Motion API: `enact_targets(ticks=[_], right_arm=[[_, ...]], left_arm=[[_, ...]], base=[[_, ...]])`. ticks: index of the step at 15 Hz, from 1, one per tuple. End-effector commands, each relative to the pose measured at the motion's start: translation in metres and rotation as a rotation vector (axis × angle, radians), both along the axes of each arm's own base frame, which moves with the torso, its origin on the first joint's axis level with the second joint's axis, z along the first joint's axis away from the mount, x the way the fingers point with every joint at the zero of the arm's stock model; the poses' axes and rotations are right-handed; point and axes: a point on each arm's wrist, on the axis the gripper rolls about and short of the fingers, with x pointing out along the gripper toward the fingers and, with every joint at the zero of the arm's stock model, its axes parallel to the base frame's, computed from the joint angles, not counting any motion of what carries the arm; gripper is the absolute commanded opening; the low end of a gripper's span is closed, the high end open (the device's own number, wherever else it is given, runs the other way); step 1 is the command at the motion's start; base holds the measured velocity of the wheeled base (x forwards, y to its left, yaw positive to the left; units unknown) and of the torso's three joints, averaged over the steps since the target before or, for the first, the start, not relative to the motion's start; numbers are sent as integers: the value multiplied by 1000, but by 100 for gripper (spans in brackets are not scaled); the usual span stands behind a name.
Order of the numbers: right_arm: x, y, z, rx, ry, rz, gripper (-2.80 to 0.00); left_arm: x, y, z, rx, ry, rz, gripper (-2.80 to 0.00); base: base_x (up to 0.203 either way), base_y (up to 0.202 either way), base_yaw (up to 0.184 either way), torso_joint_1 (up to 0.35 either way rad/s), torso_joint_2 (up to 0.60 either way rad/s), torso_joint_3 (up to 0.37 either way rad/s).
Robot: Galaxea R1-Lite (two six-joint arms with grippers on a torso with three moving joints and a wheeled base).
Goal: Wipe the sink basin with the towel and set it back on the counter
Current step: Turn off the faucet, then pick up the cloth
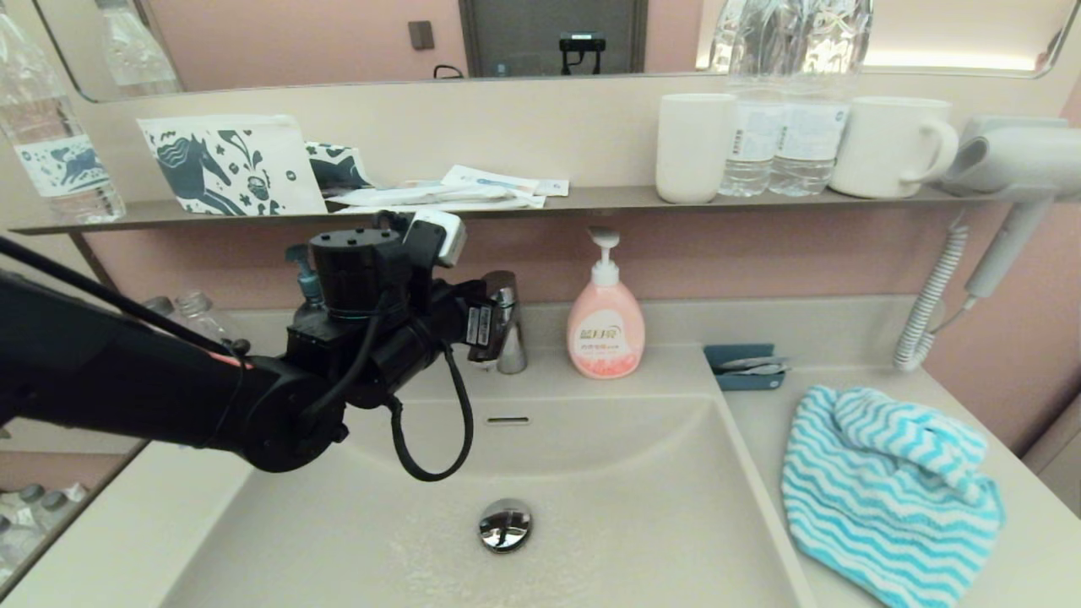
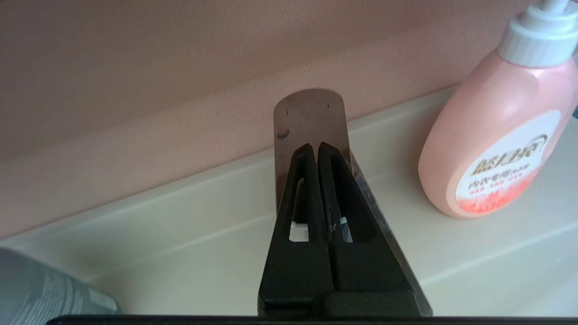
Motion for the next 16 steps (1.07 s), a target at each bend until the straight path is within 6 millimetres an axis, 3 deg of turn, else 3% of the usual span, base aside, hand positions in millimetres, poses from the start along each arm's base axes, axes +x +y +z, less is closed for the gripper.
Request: enact_targets(ticks=[1,5,10,16], right_arm=[[0,0,0,0,0,1,-280],[0,0,0,-1,0,1,-280],[0,0,0,-1,0,0,-280],[0,0,0,0,0,1,-280]], left_arm=[[-6,4,7,-6,-16,4,-280],[-33,27,39,-32,-78,35,-280],[-75,61,20,-7,4,83,-280],[-126,116,21,-31,-32,236,-280]], base=[[0,0,0,0,0,0],[0,0,0,0,0,0],[0,0,0,0,0,0],[0,0,0,0,0,0]])
